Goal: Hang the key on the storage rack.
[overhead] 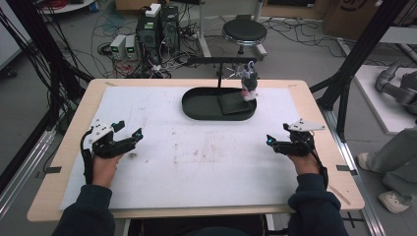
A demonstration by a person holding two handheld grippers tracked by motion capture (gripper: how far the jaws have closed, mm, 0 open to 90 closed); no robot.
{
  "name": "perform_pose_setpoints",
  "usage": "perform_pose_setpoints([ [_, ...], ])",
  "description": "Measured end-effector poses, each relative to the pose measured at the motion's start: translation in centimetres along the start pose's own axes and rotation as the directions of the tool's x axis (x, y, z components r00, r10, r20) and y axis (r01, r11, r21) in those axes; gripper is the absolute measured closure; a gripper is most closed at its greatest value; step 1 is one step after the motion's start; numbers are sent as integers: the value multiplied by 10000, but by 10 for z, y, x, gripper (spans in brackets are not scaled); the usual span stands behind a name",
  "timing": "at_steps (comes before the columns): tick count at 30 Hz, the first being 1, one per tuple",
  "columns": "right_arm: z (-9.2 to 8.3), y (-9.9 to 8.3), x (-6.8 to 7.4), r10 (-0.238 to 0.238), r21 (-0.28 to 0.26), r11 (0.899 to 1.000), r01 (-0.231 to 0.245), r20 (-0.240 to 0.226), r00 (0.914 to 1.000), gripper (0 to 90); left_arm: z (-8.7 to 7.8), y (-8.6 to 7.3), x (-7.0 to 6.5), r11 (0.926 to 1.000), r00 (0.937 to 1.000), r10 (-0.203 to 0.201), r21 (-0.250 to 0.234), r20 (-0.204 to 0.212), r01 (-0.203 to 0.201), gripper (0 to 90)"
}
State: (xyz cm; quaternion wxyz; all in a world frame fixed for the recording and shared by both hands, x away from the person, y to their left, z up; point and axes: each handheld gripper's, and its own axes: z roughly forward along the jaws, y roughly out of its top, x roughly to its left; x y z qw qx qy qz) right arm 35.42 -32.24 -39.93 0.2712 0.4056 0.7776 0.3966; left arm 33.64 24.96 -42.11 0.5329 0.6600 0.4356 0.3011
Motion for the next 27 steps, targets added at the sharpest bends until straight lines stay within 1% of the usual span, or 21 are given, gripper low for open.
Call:
perform_pose_setpoints([
  [1,-2,-1,-1,111,-45,9999,-110,146,9998,212,0,0,0,10000,10000,26,6,-5,-26,245],
  [5,-4,-1,-2,235,-61,9997,-234,277,9993,212,-1,0,-1,10000,9999,44,-21,93,-44,245],
  [8,-5,-1,-1,256,-68,9997,-254,341,9991,212,-2,0,-2,10000,9999,60,25,123,-60,245],
  [10,-5,-1,1,175,-33,9998,-174,368,9992,212,-3,0,-2,10000,9999,46,1,124,-46,245],
  [17,-5,-2,5,102,73,9999,-104,220,9997,212,-3,1,-4,10000,9999,70,-40,140,-69,245],
  [21,-5,-4,4,86,111,9999,-88,173,9998,212,0,1,-5,9999,9998,130,31,174,-131,245],
  [27,-2,-6,1,156,196,9997,-159,158,9998,212,4,0,-5,9998,9998,107,148,183,-110,245],
])
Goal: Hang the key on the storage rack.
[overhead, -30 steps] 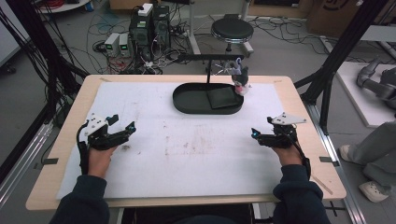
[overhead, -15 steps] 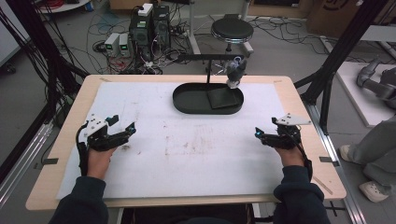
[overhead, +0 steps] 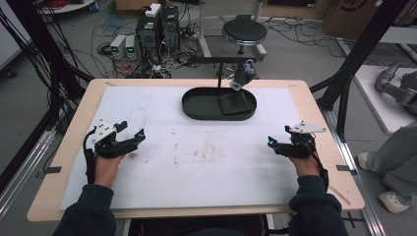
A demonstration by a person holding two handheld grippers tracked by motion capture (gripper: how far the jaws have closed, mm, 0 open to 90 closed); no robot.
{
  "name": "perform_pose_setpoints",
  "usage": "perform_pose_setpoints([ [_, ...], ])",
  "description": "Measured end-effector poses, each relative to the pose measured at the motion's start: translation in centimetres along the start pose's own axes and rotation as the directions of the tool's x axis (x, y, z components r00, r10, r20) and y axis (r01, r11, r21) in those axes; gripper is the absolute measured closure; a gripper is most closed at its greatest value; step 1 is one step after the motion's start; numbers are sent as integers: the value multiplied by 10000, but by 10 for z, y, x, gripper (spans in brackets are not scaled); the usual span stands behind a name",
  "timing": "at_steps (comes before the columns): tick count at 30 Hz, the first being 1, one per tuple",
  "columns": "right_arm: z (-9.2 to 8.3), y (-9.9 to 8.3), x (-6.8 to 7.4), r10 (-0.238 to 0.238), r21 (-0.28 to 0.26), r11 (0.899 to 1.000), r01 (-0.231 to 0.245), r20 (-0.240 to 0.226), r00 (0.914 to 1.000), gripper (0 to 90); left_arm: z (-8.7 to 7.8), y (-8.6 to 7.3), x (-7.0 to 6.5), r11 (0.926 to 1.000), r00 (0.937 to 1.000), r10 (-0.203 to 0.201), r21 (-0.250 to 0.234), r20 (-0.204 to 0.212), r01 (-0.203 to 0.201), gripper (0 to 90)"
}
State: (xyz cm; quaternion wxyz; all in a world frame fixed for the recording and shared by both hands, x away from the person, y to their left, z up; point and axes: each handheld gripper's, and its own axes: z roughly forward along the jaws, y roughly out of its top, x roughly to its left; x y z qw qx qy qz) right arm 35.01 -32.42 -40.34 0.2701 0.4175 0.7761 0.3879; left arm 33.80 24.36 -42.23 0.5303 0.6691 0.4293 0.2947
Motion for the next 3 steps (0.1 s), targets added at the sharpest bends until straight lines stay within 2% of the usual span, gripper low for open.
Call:
perform_pose_setpoints([
  [3,0,0,-1,43,-9,10000,-43,13,10000,212,0,0,0,10000,10000,-17,23,-28,17,245],
])
